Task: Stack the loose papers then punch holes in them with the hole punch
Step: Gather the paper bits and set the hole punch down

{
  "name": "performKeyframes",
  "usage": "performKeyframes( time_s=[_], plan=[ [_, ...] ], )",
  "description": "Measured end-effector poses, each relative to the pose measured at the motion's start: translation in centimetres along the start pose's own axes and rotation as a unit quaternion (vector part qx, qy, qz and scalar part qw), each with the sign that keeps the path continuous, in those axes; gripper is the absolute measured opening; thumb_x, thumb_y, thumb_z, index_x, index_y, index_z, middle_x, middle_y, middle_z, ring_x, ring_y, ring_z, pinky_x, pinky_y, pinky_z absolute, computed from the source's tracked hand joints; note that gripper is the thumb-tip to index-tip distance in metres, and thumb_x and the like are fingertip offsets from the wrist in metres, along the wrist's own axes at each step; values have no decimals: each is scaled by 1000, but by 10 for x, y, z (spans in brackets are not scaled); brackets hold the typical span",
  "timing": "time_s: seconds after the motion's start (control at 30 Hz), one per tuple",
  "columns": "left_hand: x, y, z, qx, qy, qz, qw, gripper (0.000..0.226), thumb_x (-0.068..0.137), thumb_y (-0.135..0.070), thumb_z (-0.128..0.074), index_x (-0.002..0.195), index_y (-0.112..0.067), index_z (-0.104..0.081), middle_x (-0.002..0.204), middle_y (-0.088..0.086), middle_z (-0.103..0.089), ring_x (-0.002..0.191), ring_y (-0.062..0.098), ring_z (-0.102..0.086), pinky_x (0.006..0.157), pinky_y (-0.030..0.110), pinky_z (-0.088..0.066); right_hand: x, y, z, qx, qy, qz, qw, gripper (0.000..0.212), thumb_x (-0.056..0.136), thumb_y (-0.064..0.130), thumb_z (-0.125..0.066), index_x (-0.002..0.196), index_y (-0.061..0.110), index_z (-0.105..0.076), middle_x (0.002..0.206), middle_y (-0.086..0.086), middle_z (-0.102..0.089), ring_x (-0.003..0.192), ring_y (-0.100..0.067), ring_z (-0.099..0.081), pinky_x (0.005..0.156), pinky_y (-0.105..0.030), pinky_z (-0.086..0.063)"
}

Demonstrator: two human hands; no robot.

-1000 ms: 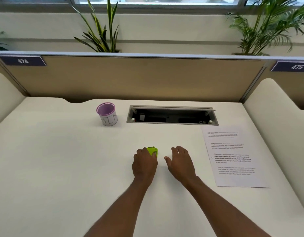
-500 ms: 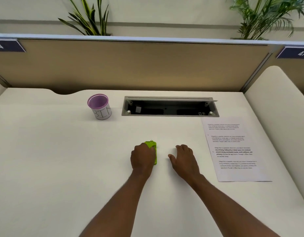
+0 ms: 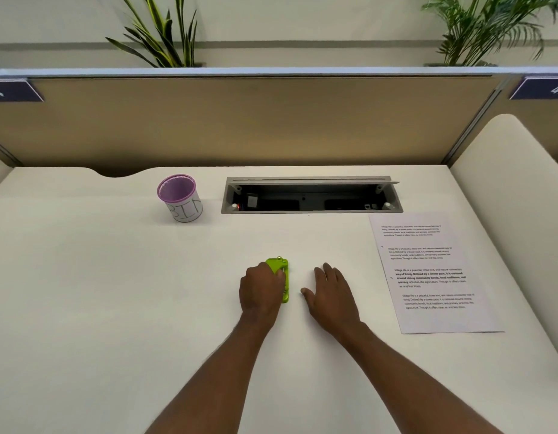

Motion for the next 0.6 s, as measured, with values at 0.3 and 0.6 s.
performKeyframes(
  time_s=[0.3,0.6],
  plan=[
    [3,6,2,5,10,-3,1000,35,88,-40,-56,92,-6,-66,96,15,-70,88,36,-66,66,32,-45,0,-1,3,18,-1,1,1000,61,98,43,-42,144,5,-32,155,-17,-29,145,-30,-23,119,-38,-20],
    [35,74,47,12,-33,54,998,39,85,-38,-63,94,-1,-66,100,23,-68,94,43,-64,75,38,-50,-2,-2,7,50,-3,-4,999,55,98,37,-45,140,3,-37,149,-17,-37,141,-30,-28,117,-37,-25]
  ],
)
Point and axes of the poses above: each hand's wrist, its own x-axis towards the middle knuckle, its own z-axis out of the back of the hand, y = z × x, the point moved 6 cm from there along x, towards the middle knuckle
